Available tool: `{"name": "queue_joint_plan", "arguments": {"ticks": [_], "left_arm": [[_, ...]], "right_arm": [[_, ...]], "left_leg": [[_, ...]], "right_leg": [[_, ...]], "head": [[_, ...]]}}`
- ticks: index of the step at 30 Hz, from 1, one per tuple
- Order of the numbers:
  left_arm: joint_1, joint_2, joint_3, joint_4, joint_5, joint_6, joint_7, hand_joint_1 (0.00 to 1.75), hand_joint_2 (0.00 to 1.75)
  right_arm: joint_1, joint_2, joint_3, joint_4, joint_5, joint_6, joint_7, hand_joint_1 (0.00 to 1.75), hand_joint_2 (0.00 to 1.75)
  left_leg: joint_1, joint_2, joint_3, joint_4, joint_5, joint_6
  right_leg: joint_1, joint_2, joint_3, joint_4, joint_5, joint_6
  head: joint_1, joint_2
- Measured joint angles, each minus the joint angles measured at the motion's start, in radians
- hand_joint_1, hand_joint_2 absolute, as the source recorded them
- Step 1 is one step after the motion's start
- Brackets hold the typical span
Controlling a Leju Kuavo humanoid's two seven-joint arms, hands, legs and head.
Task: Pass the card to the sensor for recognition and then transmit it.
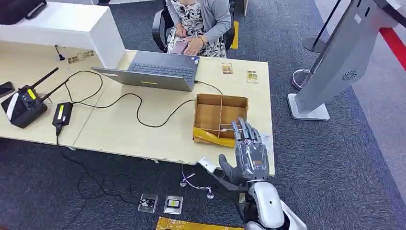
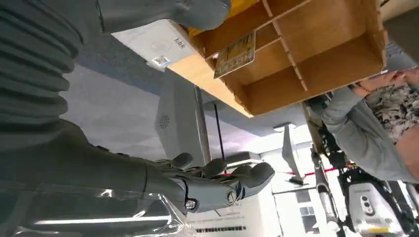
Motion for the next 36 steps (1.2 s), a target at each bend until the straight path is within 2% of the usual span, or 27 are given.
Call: {"name": "queue_joint_plan", "arguments": {"ticks": [5,11,18,27,36], "left_arm": [[0.0,-0.013,-0.005,0.0,0.052,0.007,-0.01,0.0,0.0],[0.0,-0.013,-0.005,0.0,0.051,-0.013,-0.01,0.0,0.0],[0.001,-0.012,-0.004,0.0,0.049,-0.031,-0.01,0.0,0.0],[0.001,-0.012,-0.004,0.0,0.04,-0.047,-0.013,0.0,0.0],[0.001,-0.008,-0.01,0.0,0.018,-0.069,-0.02,0.0,0.0]], "right_arm": [[-0.027,0.04,0.004,0.095,0.0,0.003,0.01,0.0,1.75],[-0.042,0.065,0.004,0.139,0.003,0.0,0.021,0.0,1.75],[-0.057,0.078,0.003,0.172,0.021,-0.006,0.032,0.0,1.75],[-0.075,0.084,0.003,0.213,0.123,-0.026,0.055,0.0,1.75],[-0.102,0.095,0.003,0.284,0.141,0.001,0.049,0.0,1.75]], "left_leg": [[0.0,0.0,0.0,0.0,0.0,0.0],[0.0,0.0,0.0,0.0,0.0,0.0],[0.0,0.0,0.0,0.0,0.0,0.0],[0.0,0.0,0.0,0.0,0.0,0.0],[0.0,0.0,0.0,0.0,0.0,0.0]], "right_leg": [[0.0,0.0,0.0,0.0,0.0,0.0],[0.0,0.0,0.0,0.0,0.0,0.0],[0.0,0.0,0.0,0.0,0.0,0.0],[0.0,0.0,0.0,0.0,0.0,0.0],[0.0,0.0,0.0,0.0,0.0,0.0]], "head": [[0.0,0.0],[0.0,0.0],[0.0,0.0],[0.0,0.0],[0.0,0.0]]}}
